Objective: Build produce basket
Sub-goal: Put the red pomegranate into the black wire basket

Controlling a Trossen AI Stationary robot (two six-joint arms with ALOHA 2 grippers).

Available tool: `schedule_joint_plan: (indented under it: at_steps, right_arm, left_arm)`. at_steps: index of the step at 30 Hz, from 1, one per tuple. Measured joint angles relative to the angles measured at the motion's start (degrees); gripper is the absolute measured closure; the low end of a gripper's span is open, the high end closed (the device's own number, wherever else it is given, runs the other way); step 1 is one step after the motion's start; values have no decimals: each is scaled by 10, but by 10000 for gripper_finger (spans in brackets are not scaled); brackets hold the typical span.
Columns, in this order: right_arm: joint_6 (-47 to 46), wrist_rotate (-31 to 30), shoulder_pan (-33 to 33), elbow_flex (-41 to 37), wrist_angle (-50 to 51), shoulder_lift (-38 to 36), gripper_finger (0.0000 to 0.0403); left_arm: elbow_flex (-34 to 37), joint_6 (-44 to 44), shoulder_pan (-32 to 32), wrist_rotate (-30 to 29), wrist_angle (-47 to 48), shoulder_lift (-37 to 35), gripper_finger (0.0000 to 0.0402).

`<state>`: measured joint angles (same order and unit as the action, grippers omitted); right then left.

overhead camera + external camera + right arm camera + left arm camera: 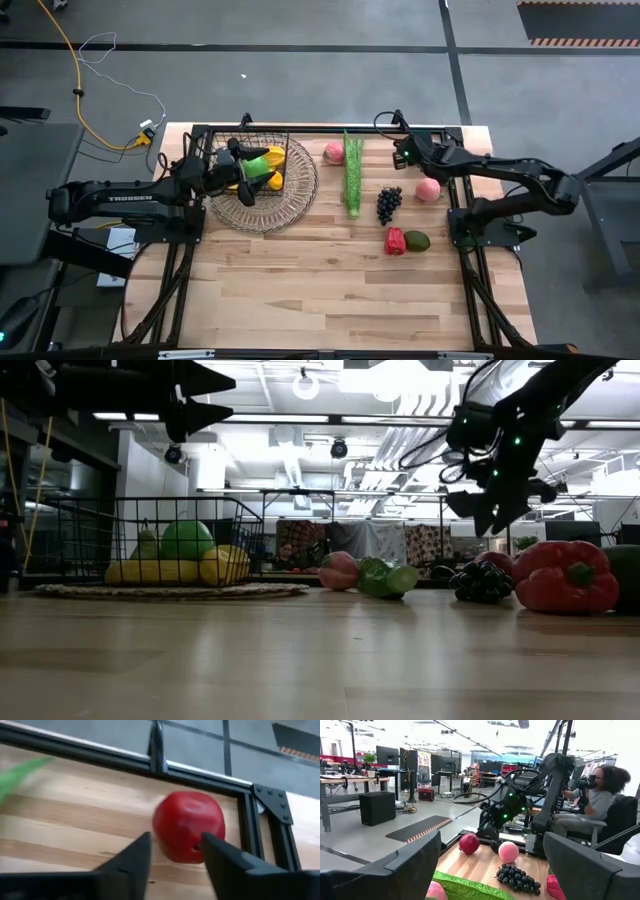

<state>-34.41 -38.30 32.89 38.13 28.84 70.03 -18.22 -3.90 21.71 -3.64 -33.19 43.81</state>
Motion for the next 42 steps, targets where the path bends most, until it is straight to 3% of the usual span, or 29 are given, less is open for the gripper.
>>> schedule_joint_plan:
  at_steps: [6,11,18,25,33,42]
  right_arm:
    - [11,57,49,0,-19,38,104]
    - [34,76,79,10,-33,50,47]
    - [34,64,116,71,-11,50,37]
    - [9,69,160,70,0,53,36]
    - [17,149,203,67,-55,134,36]
    - [12,157,200,84,-31,181,36]
  left_arm:
    - [0,0,0,0,2,0,61]
    - [0,-2,0,0,2,0,61]
    - [0,-4,0,0,2,0,61]
    - [0,-5,0,0,4,0,61]
    - [0,-5,0,0,4,0,61]
    - [0,-6,0,0,4,0,61]
